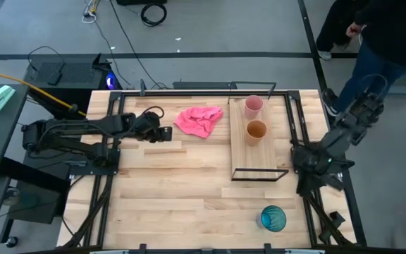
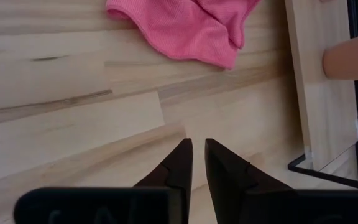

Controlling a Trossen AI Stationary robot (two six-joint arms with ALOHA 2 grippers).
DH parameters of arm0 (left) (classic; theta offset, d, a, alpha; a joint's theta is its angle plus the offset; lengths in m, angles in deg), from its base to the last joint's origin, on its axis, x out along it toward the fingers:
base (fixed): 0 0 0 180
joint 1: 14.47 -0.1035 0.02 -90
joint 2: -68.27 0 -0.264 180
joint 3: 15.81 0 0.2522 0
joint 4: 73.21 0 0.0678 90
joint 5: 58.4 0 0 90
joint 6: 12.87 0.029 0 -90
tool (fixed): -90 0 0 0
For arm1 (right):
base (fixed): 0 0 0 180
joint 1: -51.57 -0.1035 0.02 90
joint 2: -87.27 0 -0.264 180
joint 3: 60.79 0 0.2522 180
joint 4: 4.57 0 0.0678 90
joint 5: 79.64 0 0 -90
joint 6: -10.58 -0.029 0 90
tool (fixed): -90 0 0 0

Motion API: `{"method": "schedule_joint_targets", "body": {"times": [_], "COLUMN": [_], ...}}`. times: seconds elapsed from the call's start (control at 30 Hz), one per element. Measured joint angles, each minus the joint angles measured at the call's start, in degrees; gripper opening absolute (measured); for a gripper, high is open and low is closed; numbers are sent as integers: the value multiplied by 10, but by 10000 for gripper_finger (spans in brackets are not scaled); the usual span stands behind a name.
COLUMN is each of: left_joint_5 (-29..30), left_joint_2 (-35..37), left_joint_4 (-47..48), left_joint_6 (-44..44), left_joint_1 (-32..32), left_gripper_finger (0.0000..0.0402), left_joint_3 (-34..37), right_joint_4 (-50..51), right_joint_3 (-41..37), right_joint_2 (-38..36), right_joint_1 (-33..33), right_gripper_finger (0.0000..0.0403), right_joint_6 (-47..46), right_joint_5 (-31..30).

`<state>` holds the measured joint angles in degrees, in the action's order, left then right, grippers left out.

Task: Stack small to large cups/mugs on shelf
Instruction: Put the blue cup on the shelf

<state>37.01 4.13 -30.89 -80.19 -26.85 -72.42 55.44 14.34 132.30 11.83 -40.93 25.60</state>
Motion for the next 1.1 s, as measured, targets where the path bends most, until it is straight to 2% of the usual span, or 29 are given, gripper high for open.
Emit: {"method": "schedule_joint_targets", "body": {"times": [0.13,0.3,0.63,0.8,1.1], "left_joint_5": [18,28,30,30,30], "left_joint_2": [0,0,0,0,0], "left_joint_4": [0,0,0,0,0], "left_joint_6": [0,0,8,9,10], "left_joint_1": [9,14,14,14,14], "left_gripper_finger": [47,47,48,46,54], "left_joint_3": [0,0,0,0,0], "right_joint_4": [120,158,159,158,116], "right_joint_3": [0,0,0,0,0], "right_joint_2": [16,54,163,206,244], "right_joint_1": [-42,-59,-75,-89,-108], "right_gripper_finger": [78,78,78,84,91], "right_joint_6": [-19,-29,-25,-52,-75], "right_joint_5": [-92,-138,-146,-146,-146]}}
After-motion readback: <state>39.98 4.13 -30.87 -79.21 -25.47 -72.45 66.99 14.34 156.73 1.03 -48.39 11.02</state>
